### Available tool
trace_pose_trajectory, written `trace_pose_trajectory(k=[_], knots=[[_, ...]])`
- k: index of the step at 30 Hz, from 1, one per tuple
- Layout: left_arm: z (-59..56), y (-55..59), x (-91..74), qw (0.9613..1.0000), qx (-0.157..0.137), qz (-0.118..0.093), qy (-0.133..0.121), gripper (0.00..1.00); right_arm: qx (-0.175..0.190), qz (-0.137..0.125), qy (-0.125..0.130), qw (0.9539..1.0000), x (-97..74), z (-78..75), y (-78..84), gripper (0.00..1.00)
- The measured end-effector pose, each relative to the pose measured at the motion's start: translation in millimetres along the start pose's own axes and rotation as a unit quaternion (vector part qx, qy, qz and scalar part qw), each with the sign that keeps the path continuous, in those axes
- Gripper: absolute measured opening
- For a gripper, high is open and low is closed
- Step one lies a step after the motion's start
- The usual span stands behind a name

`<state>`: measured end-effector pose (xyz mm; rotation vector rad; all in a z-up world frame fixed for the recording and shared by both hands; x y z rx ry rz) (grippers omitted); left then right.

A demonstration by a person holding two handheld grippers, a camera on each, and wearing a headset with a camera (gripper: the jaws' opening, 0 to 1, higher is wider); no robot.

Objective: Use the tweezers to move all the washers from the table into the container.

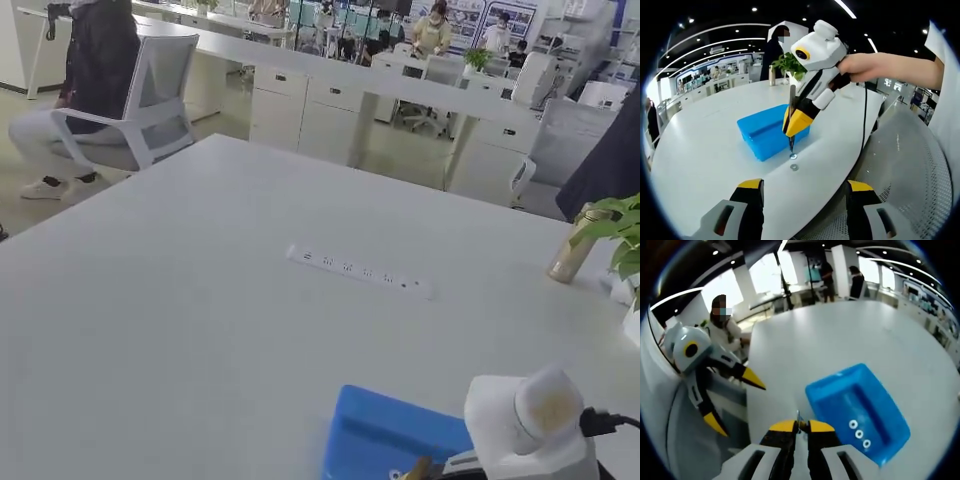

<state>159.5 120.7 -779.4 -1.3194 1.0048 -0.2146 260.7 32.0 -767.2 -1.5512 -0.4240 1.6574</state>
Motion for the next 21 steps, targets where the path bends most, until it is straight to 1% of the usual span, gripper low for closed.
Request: trace_pose_trajectory(k=[6,9,11,16,21], knots=[[-0.4,0.1,-0.1,1.0,0.0,0.0,0.0,0.66,-0.008,0.022,0.0,0.9997,7.8,0.5,11.3,0.05],[-0.5,0.2,-0.1,1.0,0.0,0.0,0.001,0.66,-0.015,0.027,0.002,0.9995,9.4,-0.7,14.2,0.05],[-0.8,0.1,-0.2,1.0,0.0,0.0,0.001,0.66,-0.02,0.027,0.005,0.9994,8.8,0.8,13.8,0.05],[-0.7,-0.2,-0.3,1.0,-0.001,-0.001,0.0,0.66,-0.013,0.019,0.003,0.9997,9.3,-1.3,14.8,0.05],[-0.4,0.0,-0.4,1.0,-0.001,0.0,0.0,0.66,-0.021,0.023,-0.001,0.9995,9.1,1.1,15.1,0.05]])
Point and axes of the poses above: the centre of the closed fingertips' face, and the gripper's own axes: x roughly forward along the fingers, z roughly to its left, y roughly out of its underside, the point moved 5 cm from there along -x, roughly backward along the fingers, and after that the axes turned 7 degrees about -z, right-handed, at the moved point
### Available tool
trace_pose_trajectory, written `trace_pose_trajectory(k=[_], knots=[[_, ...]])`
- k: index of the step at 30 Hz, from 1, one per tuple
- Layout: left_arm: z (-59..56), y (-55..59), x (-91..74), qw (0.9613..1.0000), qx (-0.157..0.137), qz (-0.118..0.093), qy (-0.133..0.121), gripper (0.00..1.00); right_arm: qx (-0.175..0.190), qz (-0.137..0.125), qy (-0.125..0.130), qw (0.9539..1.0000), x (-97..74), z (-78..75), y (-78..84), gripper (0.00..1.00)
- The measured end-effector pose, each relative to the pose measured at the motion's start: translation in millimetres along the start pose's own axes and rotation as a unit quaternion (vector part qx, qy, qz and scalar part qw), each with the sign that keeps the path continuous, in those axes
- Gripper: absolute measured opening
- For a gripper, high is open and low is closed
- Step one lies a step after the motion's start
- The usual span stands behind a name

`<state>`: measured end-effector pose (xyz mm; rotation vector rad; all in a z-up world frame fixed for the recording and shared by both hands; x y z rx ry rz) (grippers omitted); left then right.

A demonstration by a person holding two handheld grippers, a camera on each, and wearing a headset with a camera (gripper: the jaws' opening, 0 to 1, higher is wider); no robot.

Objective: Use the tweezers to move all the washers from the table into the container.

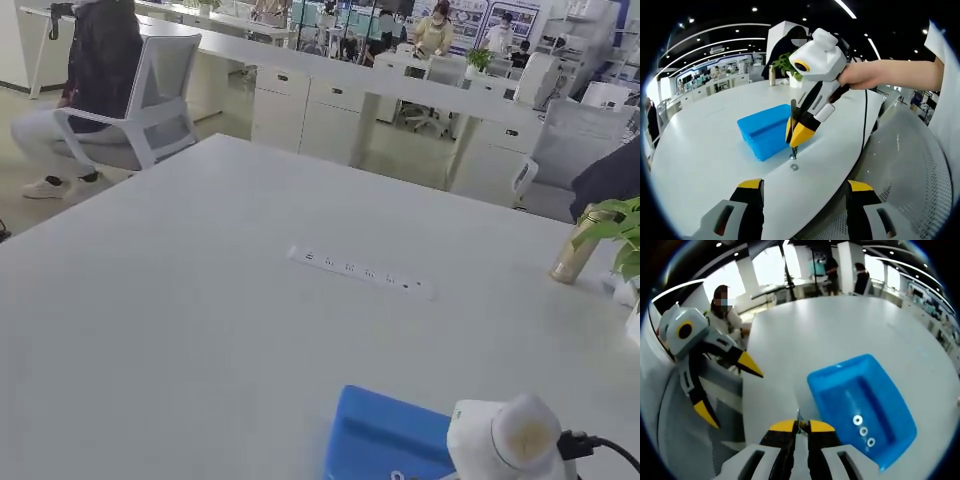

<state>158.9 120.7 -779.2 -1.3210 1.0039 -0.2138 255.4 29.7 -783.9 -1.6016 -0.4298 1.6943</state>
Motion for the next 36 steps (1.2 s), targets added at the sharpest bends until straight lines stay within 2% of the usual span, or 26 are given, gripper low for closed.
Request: trace_pose_trajectory(k=[7,13,16,18,22,26,29,30,31,36], knots=[[0.5,0.3,-0.1,1.0,0.0,0.0,-0.001,0.66,-0.011,-0.003,-0.005,0.9999,2.9,2.0,2.9,0.05],[0.5,0.4,-0.1,1.0,0.0,0.001,0.0,0.65,-0.084,-0.01,-0.001,0.9964,6.5,4.0,6.4,0.04],[0.6,0.6,-0.1,1.0,0.0,0.001,-0.001,0.65,-0.088,-0.021,0.007,0.9959,6.9,4.1,10.6,0.04],[0.5,0.6,0.0,1.0,0.001,0.002,0.0,0.65,-0.076,-0.032,0.015,0.9965,6.0,4.0,10.4,0.04],[0.1,0.7,0.0,1.0,0.001,0.003,0.002,0.65,-0.025,-0.071,0.034,0.9966,5.5,-0.6,11.9,0.04],[-0.1,0.9,0.1,1.0,0.002,0.003,0.003,0.64,0.022,-0.099,0.049,0.9936,3.7,-4.9,14.5,0.04],[0.2,0.9,0.1,1.0,0.002,0.002,0.002,0.64,0.061,-0.111,0.046,0.9909,1.8,-4.6,16.4,0.04],[0.3,0.9,0.1,1.0,0.002,0.002,0.002,0.64,0.092,-0.118,0.04,0.9879,0.2,-2.9,17.5,0.04],[0.5,0.9,0.1,1.0,0.002,0.002,0.001,0.64,0.099,-0.124,0.046,0.9862,-1.5,-4.0,17.4,0.04],[0.4,0.9,0.1,1.0,0.002,0.001,0.001,0.64,0.088,-0.125,0.056,0.9867,-13.6,0.3,9.8,0.04]])
Point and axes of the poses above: the centre of the closed fingertips' face, and the gripper's own axes: x roughly forward along the fingers, z roughly to its left, y roughly out of its underside, the point moved 5 cm from there along -x, roughly backward along the fingers, and after that the axes turned 7 degrees about -z, right-handed, at the moved point
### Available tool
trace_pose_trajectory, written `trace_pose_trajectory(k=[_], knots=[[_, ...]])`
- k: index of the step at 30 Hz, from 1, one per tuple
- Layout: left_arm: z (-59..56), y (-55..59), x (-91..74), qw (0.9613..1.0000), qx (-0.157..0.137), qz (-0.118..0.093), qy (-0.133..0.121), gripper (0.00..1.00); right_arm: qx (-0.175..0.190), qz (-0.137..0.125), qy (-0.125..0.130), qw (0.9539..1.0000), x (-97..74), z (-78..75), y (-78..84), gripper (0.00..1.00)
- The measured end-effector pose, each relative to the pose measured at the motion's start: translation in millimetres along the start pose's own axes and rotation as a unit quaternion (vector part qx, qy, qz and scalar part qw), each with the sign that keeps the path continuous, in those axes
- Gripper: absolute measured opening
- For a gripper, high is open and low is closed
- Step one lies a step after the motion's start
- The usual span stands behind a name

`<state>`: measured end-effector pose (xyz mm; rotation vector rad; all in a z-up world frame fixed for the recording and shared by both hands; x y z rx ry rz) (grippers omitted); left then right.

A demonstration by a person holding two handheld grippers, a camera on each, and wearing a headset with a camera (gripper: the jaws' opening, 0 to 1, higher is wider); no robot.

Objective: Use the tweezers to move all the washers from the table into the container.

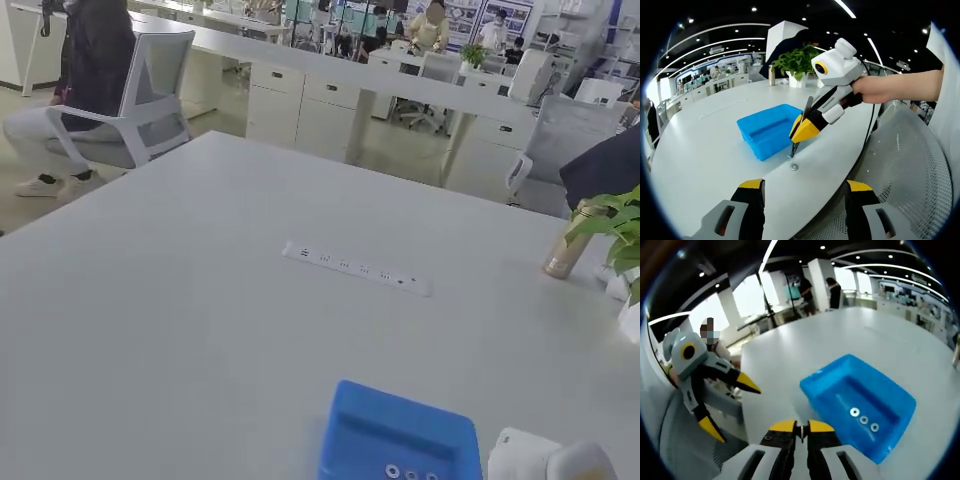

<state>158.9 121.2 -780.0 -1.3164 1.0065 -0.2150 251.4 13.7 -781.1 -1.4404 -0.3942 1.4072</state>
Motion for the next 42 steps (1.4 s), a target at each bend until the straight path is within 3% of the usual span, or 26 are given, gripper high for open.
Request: trace_pose_trajectory(k=[8,15,21,30,42], knots=[[-0.3,0.0,-0.3,1.0,0.001,0.001,0.001,0.64,-0.007,-0.014,-0.004,0.9999,-11.0,11.1,-28.6,0.04],[0.0,-0.1,-0.2,1.0,0.002,0.0,0.0,0.63,-0.048,-0.008,-0.005,0.9988,-19.4,5.1,-49.9,0.04],[0.2,-0.1,0.1,1.0,0.001,0.0,-0.001,0.63,-0.061,-0.004,-0.006,0.9981,-22.3,-2.2,-63.2,0.04],[-0.5,-0.1,-0.1,1.0,0.001,0.001,0.0,0.63,-0.06,0.021,0.009,0.998,-14.8,-29.6,-69.7,0.04],[-0.8,1.5,-0.3,1.0,-0.001,0.006,0.002,0.63,-0.044,0.073,0.007,0.9963,15.6,-52.5,-64.4,0.04]])
Point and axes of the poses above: the centre of the closed fingertips' face, and the gripper's own axes: x roughly forward along the fingers, z roughly to its left, y roughly out of its underside, the point moved 5 cm from there along -x, roughly backward along the fingers, and after that the axes turned 7 degrees about -z, right-handed, at the moved point
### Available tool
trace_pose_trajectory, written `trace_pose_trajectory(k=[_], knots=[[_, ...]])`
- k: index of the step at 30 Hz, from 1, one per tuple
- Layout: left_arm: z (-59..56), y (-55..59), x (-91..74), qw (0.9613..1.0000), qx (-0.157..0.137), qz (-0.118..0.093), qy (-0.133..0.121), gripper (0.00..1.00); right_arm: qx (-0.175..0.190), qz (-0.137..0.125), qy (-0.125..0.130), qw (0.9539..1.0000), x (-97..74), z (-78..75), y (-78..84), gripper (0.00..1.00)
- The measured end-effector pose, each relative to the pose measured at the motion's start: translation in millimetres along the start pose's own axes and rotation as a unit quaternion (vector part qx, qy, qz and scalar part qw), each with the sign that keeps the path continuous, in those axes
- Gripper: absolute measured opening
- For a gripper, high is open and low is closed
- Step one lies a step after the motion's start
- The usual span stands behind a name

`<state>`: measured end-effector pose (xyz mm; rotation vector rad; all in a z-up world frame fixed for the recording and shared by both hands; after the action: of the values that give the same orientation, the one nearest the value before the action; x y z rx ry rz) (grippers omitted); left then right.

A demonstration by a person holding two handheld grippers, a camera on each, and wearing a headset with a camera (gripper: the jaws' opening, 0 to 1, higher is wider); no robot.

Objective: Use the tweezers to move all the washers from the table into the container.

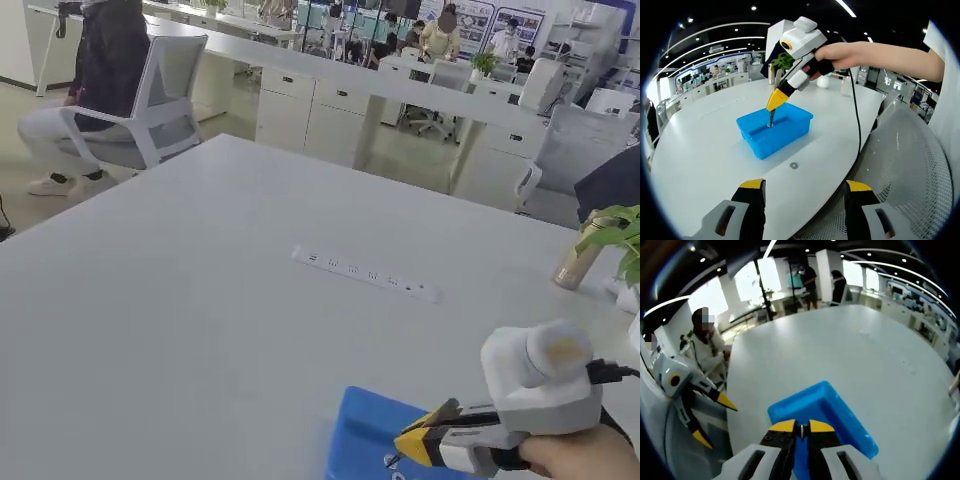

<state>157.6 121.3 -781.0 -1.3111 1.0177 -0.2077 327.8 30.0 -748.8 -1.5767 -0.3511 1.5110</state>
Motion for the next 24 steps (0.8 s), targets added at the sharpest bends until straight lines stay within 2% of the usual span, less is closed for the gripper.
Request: trace_pose_trajectory(k=[9,14,21,24], knots=[[-0.8,0.1,0.6,1.0,0.001,0.003,0.003,0.63,0.002,0.039,0.0,0.9992,21.3,-15.9,9.1,0.04],[-1.1,0.4,1.1,1.0,0.001,0.005,0.005,0.62,-0.007,0.063,-0.006,0.998,28.8,-16.1,14.1,0.04],[-0.9,0.4,1.1,1.0,0.0,0.005,0.004,0.62,-0.021,0.072,-0.009,0.9972,31.0,-12.5,17.5,0.04],[-1.0,0.5,1.0,1.0,0.0,0.005,0.005,0.62,-0.025,0.067,-0.01,0.9974,32.0,-12.1,16.9,0.05]])
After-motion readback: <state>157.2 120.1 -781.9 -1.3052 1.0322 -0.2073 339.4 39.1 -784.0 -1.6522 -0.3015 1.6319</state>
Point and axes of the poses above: the centre of the closed fingertips' face, and the gripper's own axes: x roughly forward along the fingers, z roughly to its left, y roughly out of its underside, the point moved 5 cm from there along -x, roughly backward along the fingers, and after that the axes turned 7 degrees about -z, right-handed, at the moved point
